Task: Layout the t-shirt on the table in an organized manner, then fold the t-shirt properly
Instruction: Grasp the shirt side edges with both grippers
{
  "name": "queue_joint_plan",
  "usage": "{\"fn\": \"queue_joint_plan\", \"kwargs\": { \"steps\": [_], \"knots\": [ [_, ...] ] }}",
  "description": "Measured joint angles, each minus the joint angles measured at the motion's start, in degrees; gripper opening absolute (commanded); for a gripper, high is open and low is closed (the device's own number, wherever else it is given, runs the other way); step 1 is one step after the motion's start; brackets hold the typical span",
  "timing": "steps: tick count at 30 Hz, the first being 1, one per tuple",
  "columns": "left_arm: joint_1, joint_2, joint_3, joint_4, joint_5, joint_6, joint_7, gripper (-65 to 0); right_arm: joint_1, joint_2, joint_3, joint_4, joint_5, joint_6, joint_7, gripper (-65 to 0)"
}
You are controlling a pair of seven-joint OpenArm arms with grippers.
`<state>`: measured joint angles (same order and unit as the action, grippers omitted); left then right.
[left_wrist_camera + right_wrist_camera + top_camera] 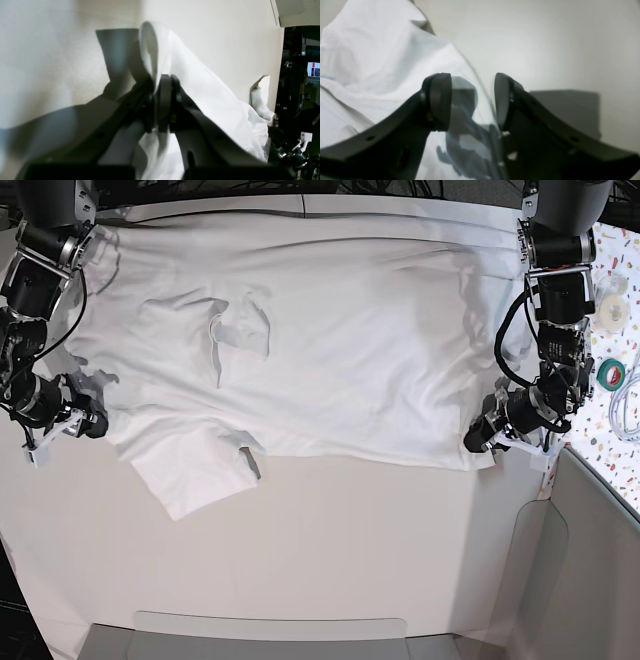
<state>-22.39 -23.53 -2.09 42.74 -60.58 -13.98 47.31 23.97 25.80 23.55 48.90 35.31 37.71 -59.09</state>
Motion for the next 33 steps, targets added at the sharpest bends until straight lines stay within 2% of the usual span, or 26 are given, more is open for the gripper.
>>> {"fn": "queue_joint_plan", "kwargs": {
  "steps": [3,7,9,11,13,20,25,33],
  "knots": [
    [0.0,0.0,0.0,0.0,0.0,0.0,0.0,-65.0,0.5,-1.9,0.2,0.5,-3.7,0.0,1.0,-36.7],
    [0.0,0.0,0.0,0.0,0.0,0.0,0.0,-65.0,0.1,-3.6,0.1,0.7,-3.6,0.1,2.4,-37.1],
    [0.0,0.0,0.0,0.0,0.0,0.0,0.0,-65.0,-0.2,-4.0,0.0,0.9,-3.2,0.3,2.6,-39.7],
    [0.0,0.0,0.0,0.0,0.0,0.0,0.0,-65.0,-0.2,-4.1,0.0,0.9,-3.4,0.5,2.6,-49.1],
    [0.0,0.0,0.0,0.0,0.0,0.0,0.0,-65.0,-0.3,-4.1,0.0,0.8,-3.7,0.5,2.2,-64.9],
    [0.1,0.0,-0.2,1.6,0.0,0.2,0.2,-65.0,-1.0,-2.9,-4.2,4.3,-4.2,0.6,0.9,-65.0],
    [3.4,0.3,-0.1,11.3,2.4,1.8,2.2,-65.0,-5.3,-3.1,-4.6,14.9,-7.1,0.7,-2.5,-65.0],
    [9.2,0.5,0.1,24.9,3.5,2.0,3.5,-65.0,-10.3,-3.0,-4.6,29.8,-6.9,0.7,-2.2,-65.0]
  ]
}}
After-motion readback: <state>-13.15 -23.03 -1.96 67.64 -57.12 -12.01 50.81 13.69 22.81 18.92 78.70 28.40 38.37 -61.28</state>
